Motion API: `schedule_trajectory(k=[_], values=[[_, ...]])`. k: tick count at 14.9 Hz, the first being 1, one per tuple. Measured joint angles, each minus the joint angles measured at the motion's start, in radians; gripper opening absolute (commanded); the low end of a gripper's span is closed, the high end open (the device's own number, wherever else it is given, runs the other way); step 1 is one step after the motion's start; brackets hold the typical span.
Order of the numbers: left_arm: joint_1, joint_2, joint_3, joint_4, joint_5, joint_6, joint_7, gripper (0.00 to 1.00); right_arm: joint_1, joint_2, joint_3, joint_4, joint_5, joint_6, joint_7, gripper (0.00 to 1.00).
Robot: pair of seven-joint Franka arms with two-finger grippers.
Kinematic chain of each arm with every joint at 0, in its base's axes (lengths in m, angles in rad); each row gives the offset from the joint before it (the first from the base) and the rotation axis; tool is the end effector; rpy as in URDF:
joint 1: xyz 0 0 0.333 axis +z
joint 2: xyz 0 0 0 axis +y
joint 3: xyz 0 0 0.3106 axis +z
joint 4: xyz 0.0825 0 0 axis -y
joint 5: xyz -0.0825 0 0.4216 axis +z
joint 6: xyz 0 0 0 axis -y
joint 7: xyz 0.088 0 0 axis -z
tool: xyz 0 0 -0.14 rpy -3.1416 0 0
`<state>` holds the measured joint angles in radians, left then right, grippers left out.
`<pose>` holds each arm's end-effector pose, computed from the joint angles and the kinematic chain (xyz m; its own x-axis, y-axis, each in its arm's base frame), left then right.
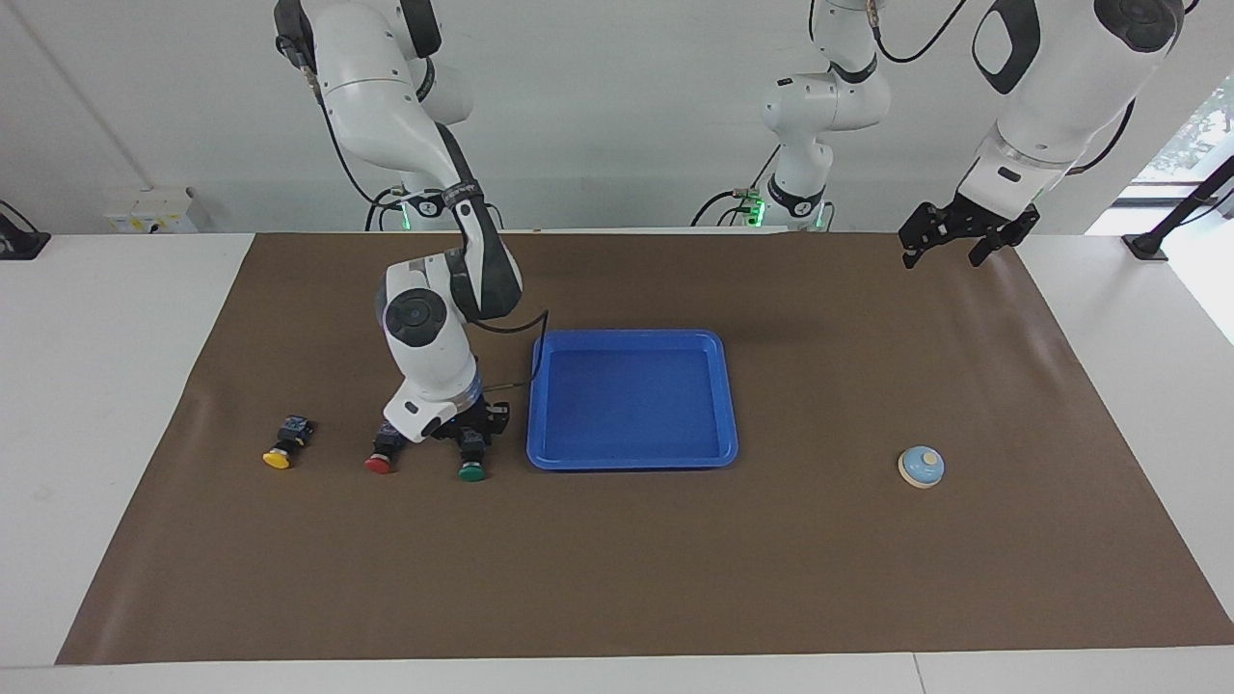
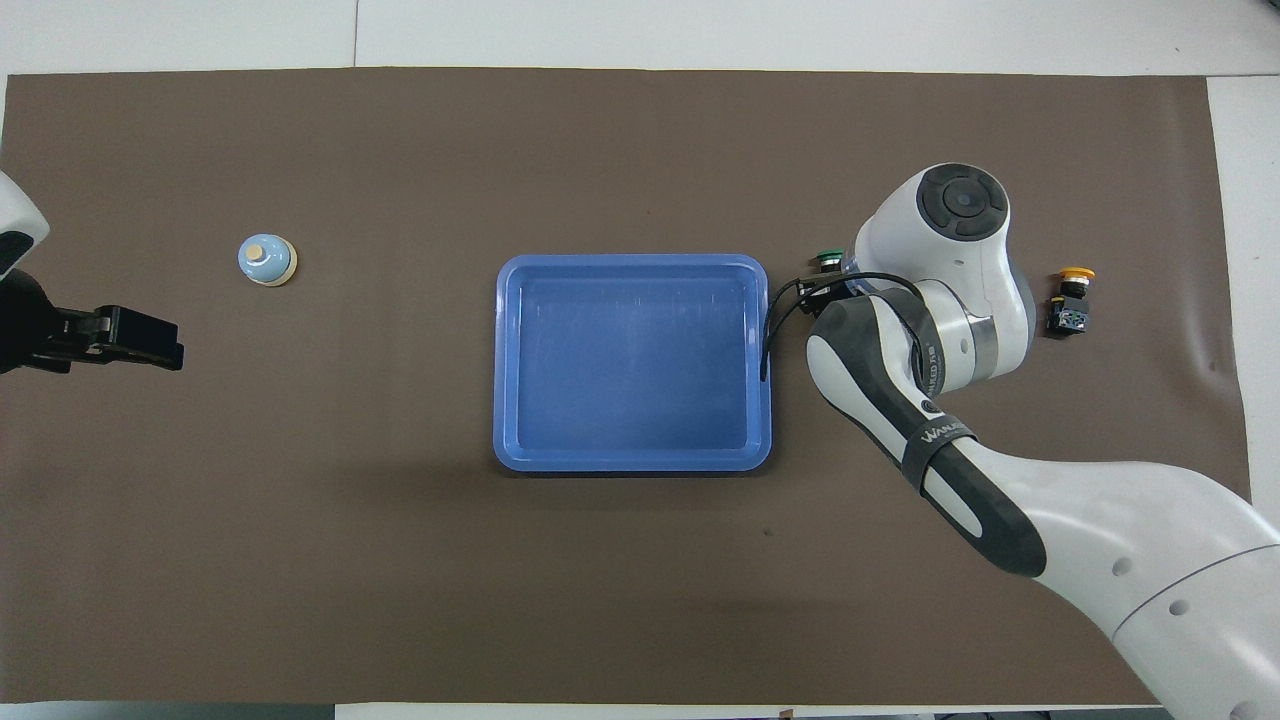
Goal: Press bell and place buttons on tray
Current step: 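Reach the right gripper to the green-capped button and grasp it, then carry the green button into the tray with the right gripper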
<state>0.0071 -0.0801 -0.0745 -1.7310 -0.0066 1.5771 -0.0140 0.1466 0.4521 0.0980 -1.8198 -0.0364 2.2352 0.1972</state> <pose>0.5603 -0.0399 0.5515 0.9959 -0.0525 -0.0740 -0.0526 -0.9986 -0.0004 0.6494 0.1580 0.2256 0.9975 0.0614 -0.0364 0.0611 -0.9981 -0.0079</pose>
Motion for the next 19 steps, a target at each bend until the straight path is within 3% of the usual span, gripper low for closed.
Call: schedule_trajectory(k=[5,13,19], values=[[0.0,0.0,0.0,0.0,0.0,0.0,0.0,1.0,0.005,-0.007,0.001,0.02,0.0,-0.032,0.006,0.0],[0.0,0.0,0.0,0.0,0.0,0.0,0.0,1.0,0.157,-0.073,0.008,0.222,0.003,-0.301,0.171,0.0],[0.0,0.0,0.0,0.0,0.0,0.0,0.0,1.0,0.289,-0.058,0.009,0.228,0.008,-0.274,0.304,0.0]])
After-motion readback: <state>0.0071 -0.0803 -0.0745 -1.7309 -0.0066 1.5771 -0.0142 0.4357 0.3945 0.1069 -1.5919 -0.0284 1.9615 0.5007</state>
